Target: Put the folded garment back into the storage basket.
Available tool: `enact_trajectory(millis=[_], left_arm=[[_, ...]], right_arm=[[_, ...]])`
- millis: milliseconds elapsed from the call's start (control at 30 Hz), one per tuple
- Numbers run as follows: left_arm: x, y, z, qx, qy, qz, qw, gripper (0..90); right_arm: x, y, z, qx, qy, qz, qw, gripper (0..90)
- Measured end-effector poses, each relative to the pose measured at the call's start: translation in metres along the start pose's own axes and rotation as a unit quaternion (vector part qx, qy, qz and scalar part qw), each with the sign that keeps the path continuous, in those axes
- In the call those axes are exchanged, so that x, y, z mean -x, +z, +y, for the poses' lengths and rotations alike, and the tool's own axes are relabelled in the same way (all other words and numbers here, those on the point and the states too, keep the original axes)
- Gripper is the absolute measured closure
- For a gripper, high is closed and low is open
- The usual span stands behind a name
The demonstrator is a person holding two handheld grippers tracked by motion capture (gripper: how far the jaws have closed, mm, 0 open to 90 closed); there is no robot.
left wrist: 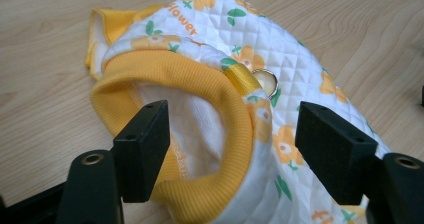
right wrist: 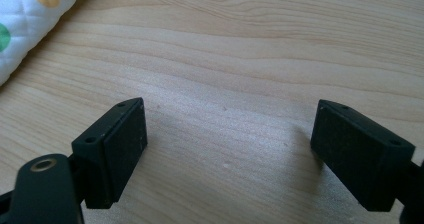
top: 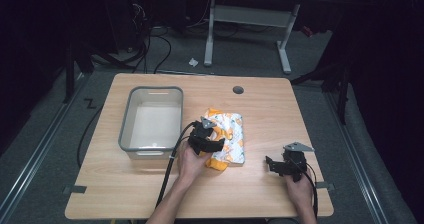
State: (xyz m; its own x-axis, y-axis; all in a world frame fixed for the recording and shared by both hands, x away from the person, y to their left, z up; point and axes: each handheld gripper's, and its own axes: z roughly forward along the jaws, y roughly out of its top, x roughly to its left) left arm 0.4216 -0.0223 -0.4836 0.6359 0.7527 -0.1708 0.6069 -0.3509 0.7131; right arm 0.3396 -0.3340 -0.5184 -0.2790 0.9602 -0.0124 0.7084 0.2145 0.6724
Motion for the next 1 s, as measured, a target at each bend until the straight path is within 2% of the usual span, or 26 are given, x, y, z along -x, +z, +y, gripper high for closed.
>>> enact_trajectory(millis=[100,200,367,667,800,867,900,933,1000], left_arm=[[-0.001,0.005,0.002,-0.008,-0.007,0.002,0.9999,28.4],[-0.003,0.015,0.004,-0.023,-0.005,0.021,0.9995,27.6],[-0.009,0.027,-0.003,-0.062,-0.015,0.026,0.9976,25.5],[-0.011,0.034,-0.005,-0.068,-0.015,0.033,0.997,21.5],[-0.007,0.035,-0.005,-0.072,-0.003,0.042,0.9965,21.9],[-0.006,0.034,-0.005,-0.072,0.002,0.039,0.9966,29.6],[-0.004,0.034,-0.005,-0.071,0.006,0.034,0.9969,29.6],[-0.002,0.033,-0.004,-0.071,0.012,0.028,0.997,40.1],[0.0,0.033,-0.004,-0.07,0.016,0.02,0.9972,48.2]], right_arm=[[0.0,0.0,0.0,0.0,0.0,0.0,1.0,14.7],[0.0,0.0,0.0,0.0,0.0,0.0,1.0,14.7],[0.0,0.0,0.0,0.0,0.001,0.0,1.0,14.7],[0.0,0.0,0.0,0.0,0.0,0.0,1.0,14.7],[0.0,0.0,0.0,0.0,0.0,0.0,1.0,14.7],[0.0,0.0,0.0,0.0,0.0,0.0,1.0,14.7],[0.0,0.0,0.0,0.0,0.0,0.0,1.0,14.7],[0.0,0.0,0.0,0.0,0.0,0.0,1.0,14.7],[0.0,0.0,0.0,0.0,0.0,0.0,1.0,14.7]])
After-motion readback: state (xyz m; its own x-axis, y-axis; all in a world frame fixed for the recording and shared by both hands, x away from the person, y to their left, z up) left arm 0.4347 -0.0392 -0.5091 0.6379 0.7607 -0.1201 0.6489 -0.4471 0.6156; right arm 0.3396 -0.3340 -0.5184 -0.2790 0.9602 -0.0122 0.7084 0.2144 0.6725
